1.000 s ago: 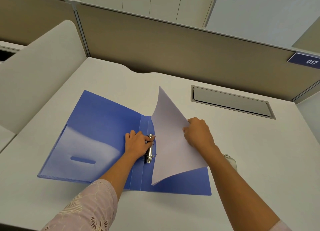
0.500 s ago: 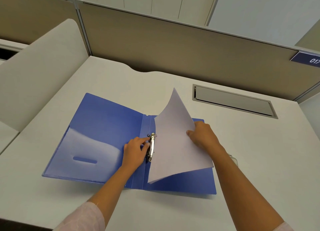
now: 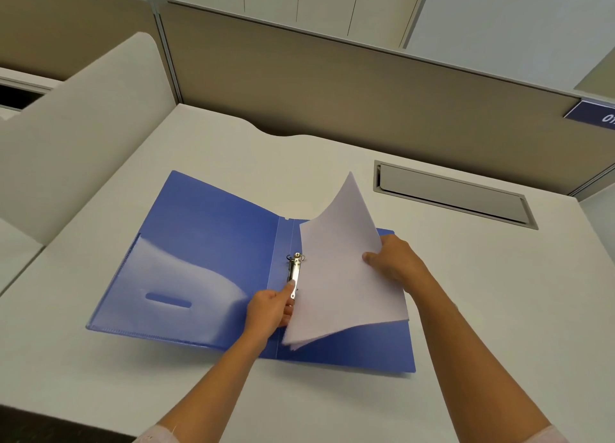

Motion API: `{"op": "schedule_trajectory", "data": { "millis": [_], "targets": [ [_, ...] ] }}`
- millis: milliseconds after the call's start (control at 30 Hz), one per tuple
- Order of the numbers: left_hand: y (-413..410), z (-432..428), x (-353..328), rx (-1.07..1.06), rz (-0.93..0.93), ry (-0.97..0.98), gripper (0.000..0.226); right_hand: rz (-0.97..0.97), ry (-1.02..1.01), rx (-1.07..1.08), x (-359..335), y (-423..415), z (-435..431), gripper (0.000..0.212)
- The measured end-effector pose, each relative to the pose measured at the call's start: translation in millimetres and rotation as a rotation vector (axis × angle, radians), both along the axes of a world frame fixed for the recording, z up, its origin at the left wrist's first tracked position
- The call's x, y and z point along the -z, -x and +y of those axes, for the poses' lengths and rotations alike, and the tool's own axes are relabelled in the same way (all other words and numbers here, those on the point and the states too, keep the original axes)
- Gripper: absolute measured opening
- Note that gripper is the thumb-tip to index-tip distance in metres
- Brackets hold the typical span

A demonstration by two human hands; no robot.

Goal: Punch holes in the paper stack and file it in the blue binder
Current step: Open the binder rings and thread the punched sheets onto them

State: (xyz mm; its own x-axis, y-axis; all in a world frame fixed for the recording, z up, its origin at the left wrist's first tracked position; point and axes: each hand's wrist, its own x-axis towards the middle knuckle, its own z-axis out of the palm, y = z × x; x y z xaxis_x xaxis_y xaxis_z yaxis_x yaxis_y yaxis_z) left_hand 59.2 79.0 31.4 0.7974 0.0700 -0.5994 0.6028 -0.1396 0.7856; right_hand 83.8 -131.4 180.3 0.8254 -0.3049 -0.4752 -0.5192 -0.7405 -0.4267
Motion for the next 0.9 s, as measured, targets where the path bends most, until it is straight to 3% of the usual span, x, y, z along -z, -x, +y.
{"op": "schedule_trajectory", "data": {
  "millis": [167,400,900],
  "targets": [
    [1.5,-4.8,1.7,-0.040,0.148,0.067,0.045,0.001,0.016,0.000,1.7,0.2,-0.7,0.042],
    [3.9,-7.8,-2.4,-0.100,0.250,0.372,0.037,-0.011,0.013,-0.006,3.7,0.3,-3.4,0.041],
    [11.3,-8.3,1.9,-0.059,0.218,0.481,0.028,-0.020,0.029,-0.004,7.3,1.9,-8.4,0.043]
  ]
}}
